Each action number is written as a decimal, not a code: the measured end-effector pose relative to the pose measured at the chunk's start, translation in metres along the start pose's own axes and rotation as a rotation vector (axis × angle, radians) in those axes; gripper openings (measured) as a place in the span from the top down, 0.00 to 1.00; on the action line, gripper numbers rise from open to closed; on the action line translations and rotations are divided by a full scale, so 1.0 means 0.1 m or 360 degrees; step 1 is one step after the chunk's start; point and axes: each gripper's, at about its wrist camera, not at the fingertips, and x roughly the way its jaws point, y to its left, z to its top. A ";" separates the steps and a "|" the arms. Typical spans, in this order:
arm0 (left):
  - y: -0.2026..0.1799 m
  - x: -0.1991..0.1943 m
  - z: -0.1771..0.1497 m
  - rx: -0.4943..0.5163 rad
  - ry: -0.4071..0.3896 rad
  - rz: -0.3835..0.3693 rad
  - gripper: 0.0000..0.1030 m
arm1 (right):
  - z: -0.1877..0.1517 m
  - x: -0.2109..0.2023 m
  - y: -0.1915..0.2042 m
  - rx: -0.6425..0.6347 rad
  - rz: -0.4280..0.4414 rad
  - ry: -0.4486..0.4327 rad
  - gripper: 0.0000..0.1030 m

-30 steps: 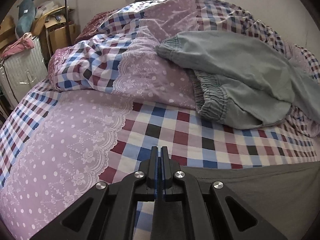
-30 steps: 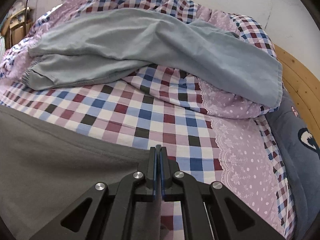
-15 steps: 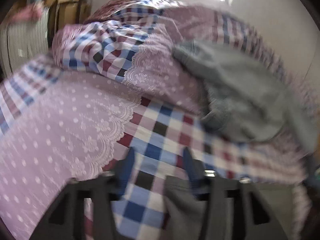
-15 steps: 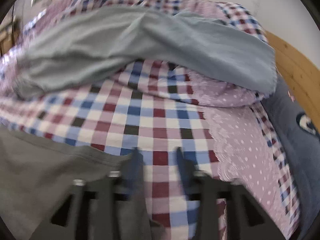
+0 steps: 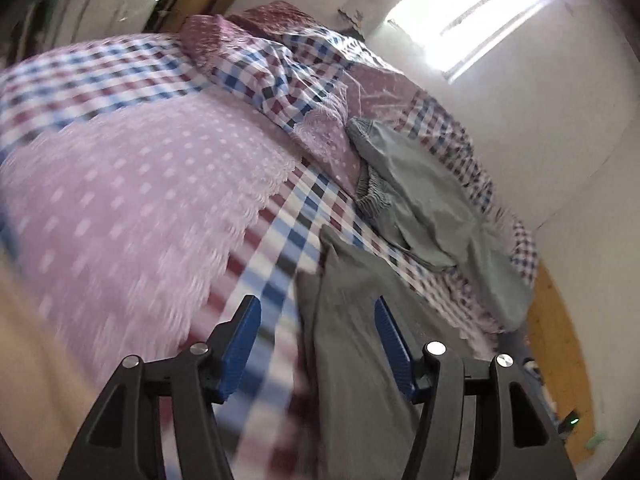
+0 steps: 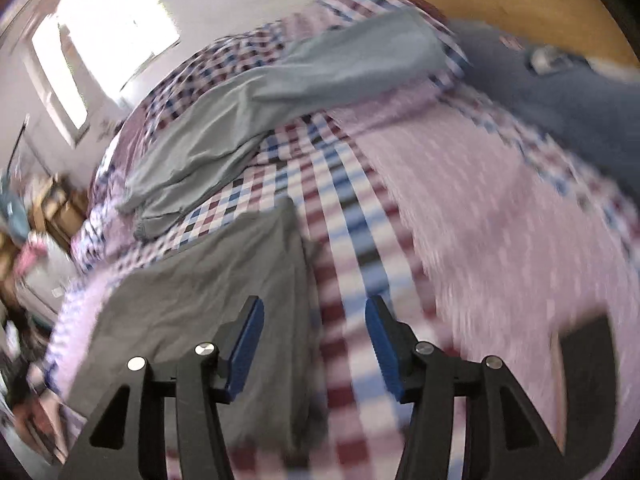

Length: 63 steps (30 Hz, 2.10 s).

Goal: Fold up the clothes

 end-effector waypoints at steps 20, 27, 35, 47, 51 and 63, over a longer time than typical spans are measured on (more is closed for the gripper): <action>0.06 0.02 -0.90 -0.0223 0.0052 -0.0060 0.56 | -0.92 -0.31 -0.34 0.0407 0.0211 0.0045 0.45; 0.03 0.13 -0.95 -0.0206 0.0087 -0.0025 0.68 | -0.89 -0.15 -0.30 0.0401 0.0250 0.0087 0.45; 0.03 0.20 -0.99 -0.0198 0.0086 0.0006 0.86 | -0.83 -0.12 0.05 -0.0110 -0.0085 0.0085 0.48; 0.06 0.24 -0.98 -0.0252 0.0085 0.0039 0.93 | -0.99 -0.02 0.29 -0.0630 -0.0218 0.0152 0.68; 0.07 0.22 -0.98 -0.0257 0.0083 0.0037 0.93 | -1.04 0.04 0.38 -0.0709 -0.0230 0.0153 0.71; 0.07 0.24 -0.98 -0.0283 0.0082 0.0045 0.93 | -1.08 0.15 0.47 -0.0813 -0.0268 0.0150 0.90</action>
